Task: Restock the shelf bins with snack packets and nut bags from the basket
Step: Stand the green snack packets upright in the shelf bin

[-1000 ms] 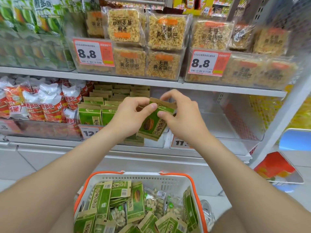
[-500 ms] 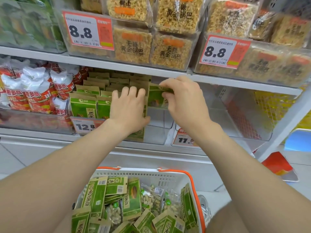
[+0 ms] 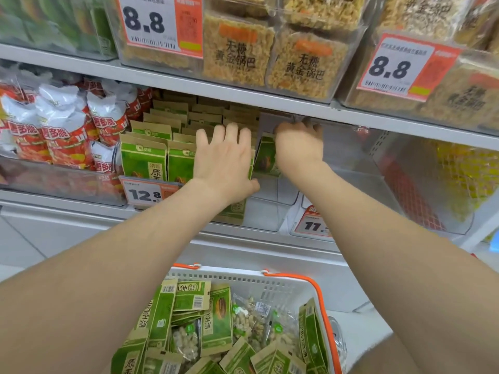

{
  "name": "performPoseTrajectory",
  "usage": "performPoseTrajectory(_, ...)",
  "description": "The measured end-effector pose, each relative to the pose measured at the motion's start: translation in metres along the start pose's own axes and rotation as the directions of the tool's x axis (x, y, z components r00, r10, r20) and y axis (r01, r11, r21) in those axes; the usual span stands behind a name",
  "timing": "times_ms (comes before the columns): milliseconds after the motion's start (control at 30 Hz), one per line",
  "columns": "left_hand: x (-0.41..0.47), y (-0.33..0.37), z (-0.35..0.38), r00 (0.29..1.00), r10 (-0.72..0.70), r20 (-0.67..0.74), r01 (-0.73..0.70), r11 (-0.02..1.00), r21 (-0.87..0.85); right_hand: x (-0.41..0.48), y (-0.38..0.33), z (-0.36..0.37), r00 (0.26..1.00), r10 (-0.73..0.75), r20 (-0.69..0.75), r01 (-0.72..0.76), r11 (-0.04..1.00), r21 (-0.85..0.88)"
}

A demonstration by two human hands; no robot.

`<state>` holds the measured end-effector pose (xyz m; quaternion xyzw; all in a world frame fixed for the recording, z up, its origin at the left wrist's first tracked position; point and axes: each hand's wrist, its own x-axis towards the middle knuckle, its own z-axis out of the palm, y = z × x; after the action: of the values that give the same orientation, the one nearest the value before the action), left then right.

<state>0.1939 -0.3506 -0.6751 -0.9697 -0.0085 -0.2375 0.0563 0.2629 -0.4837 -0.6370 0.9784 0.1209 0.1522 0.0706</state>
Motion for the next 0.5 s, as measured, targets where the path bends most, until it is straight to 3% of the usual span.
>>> performPoseTrajectory(133, 0.001, 0.001, 0.0, 1.0, 0.002, 0.002, -0.002, 1.0, -0.001, 0.028, -0.01, 0.009, 1.0, -0.03, 0.003, 0.03, 0.996, -0.08)
performPoseTrajectory(300, 0.002, 0.0, 0.0, 1.0, 0.0, 0.007, 0.0, 1.0, 0.012, 0.054, -0.015, 0.017, 0.994, -0.052, -0.093, 0.049, 0.998, -0.027)
performPoseTrajectory(400, 0.002, 0.0, 0.0, 1.0, 0.002, 0.014, -0.002, 1.0, 0.007, 0.054, -0.016, 0.026, 0.998, -0.053, 0.019, 0.056, 0.981, -0.183)
performPoseTrajectory(500, 0.002, -0.001, -0.001, 1.0, 0.011, 0.019, -0.011, 1.0, 0.002, 0.051, -0.017, 0.038, 0.983, -0.105, 0.15, 0.157, 0.904, -0.397)
